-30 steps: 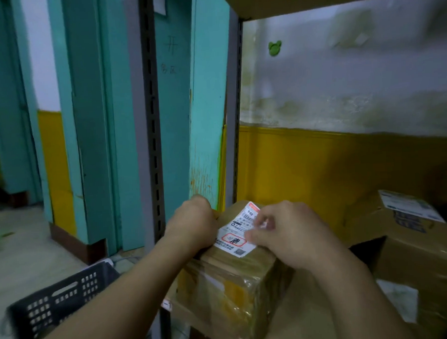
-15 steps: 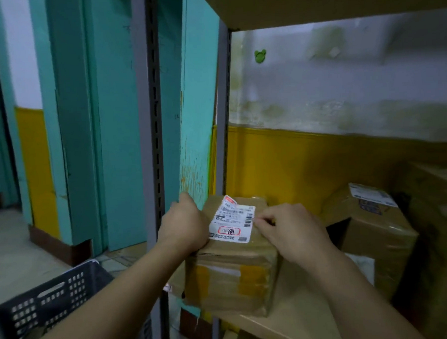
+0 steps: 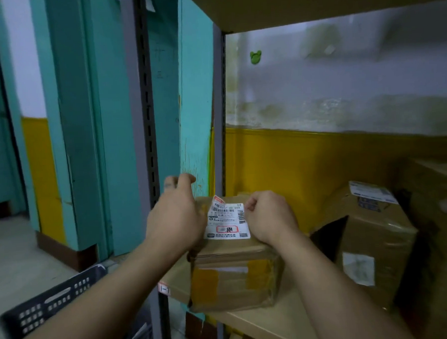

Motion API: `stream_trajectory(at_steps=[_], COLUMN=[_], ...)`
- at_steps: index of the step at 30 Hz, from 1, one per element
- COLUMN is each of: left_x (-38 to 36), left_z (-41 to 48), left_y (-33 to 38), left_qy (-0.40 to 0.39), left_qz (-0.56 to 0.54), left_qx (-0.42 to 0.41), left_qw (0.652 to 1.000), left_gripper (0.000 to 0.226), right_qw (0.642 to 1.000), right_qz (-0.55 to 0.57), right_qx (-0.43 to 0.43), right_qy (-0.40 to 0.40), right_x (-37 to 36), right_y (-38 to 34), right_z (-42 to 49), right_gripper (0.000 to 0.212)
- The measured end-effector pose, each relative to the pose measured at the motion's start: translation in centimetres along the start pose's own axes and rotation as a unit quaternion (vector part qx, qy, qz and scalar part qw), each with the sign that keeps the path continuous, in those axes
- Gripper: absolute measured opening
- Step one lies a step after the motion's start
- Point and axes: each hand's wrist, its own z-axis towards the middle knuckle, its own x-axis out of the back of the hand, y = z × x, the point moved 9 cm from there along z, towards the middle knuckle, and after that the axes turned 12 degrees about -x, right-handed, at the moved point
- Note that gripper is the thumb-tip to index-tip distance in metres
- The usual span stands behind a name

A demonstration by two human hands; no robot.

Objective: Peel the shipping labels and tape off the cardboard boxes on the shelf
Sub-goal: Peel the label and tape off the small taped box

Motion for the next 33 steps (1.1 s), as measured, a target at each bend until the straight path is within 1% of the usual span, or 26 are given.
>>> stream_trajectory(at_steps=[2,3,5,7,8,9,10,12,15,19,20,21,23,25,28,31,33], left_x=[1.0,0.9,-0.8,-3.3,-4.2,-4.7,-4.7,-4.1,-3.0,-3.3,-3.5,-3.6,-3.9,-4.4,-5.1,-5.6,-5.9], left_z=[1.0,1.5,2.4,2.8,3.0,3.0,3.1,3.2,3.1,2.7,2.7,2.6,2.2,1.8,1.1,0.3,0.1], left_y=[2.0,3.1,4.6,4.4,3.7,3.1,2.6,2.2,1.8,0.6,0.3,-0.3,-1.8,-2.7,-3.2,-3.3,-3.4], left_qy=[0.014,-0.001,-0.081,-0.188,-0.226,-0.247,-0.252,-0.237,-0.204,-0.181,-0.163,-0.140,-0.095,-0.071,-0.053,-0.031,-0.026], left_qz=[0.034,0.056,0.108,0.178,0.203,0.210,0.202,0.184,0.178,0.127,0.089,0.041,-0.058,-0.110,-0.165,-0.168,-0.184], left_qx=[-0.069,-0.104,-0.146,-0.141,-0.131,-0.123,-0.121,-0.138,-0.164,-0.126,-0.105,-0.066,0.030,0.072,0.085,0.076,0.085], left_qw=[0.997,0.993,0.980,0.955,0.944,0.938,0.939,0.944,0.948,0.967,0.977,0.987,0.993,0.989,0.981,0.982,0.979], left_gripper=[0.042,0.044,0.051,0.061,0.062,0.058,0.051,0.036,0.026,0.020,0.020,0.021,0.029,0.036,0.031,0.029,0.031], right_qw=[1.000,0.999,0.999,0.999,0.998,0.998,0.999,1.000,0.997,0.984,0.981,0.979,0.976,0.979,0.983,0.984,0.984], right_qz=[-0.020,-0.026,-0.031,-0.038,-0.040,-0.039,-0.033,-0.002,0.071,0.170,0.185,0.196,0.206,0.197,0.178,0.164,0.162], right_qx=[0.018,0.022,0.025,0.036,0.041,0.042,0.040,0.025,0.007,-0.004,-0.005,-0.006,-0.008,-0.006,-0.003,-0.003,-0.012], right_qy=[0.009,0.013,0.010,0.008,0.004,0.000,-0.003,-0.005,-0.021,-0.051,-0.053,-0.056,-0.064,-0.060,-0.046,-0.067,-0.080], right_x=[0.1,0.1,0.1,0.0,0.0,-0.1,-0.1,-0.4,-1.0,-1.6,-1.7,-1.9,-2.2,-2.4,-2.3,-2.4,-2.6], right_y=[-0.5,-0.6,-0.7,-0.6,-0.5,-0.4,-0.1,0.8,2.0,3.3,3.5,3.7,3.8,3.7,3.5,3.4,3.5], right_z=[0.0,0.0,0.2,0.4,0.7,1.0,1.3,2.1,2.8,3.3,3.4,3.6,3.7,3.9,4.3,4.6,5.0], right_gripper=[0.016,0.019,0.025,0.026,0.025,0.024,0.023,0.019,0.018,0.016,0.015,0.015,0.015,0.016,0.017,0.024,0.020])
